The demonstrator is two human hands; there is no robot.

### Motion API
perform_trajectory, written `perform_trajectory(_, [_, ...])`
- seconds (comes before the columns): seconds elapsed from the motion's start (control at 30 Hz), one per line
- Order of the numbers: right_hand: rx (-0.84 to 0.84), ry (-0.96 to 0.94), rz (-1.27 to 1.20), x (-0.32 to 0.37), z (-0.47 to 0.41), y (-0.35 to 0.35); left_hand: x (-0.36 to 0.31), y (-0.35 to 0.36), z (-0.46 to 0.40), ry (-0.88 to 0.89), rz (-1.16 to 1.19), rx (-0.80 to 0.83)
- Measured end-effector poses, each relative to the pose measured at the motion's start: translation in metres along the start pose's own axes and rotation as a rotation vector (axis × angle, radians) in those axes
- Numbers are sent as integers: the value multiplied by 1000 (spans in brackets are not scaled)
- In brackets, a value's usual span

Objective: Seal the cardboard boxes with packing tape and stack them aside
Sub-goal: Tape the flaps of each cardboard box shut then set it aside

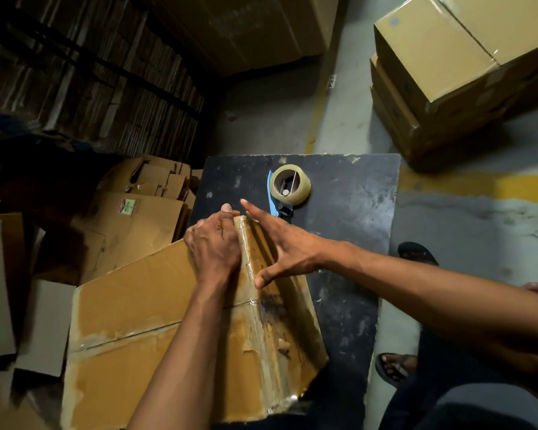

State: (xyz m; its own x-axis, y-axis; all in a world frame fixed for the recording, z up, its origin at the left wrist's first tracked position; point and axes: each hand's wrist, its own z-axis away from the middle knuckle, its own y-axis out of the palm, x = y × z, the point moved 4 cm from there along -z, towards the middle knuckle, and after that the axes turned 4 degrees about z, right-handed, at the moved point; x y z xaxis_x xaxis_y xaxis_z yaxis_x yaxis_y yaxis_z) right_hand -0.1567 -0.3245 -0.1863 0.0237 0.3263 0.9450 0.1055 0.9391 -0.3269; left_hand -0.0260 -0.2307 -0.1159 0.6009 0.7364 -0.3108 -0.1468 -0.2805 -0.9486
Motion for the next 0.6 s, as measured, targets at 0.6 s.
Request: perform_trajectory(0.6, [-154, -174, 472, 10, 61, 47, 14, -66, 172, 225, 112, -62])
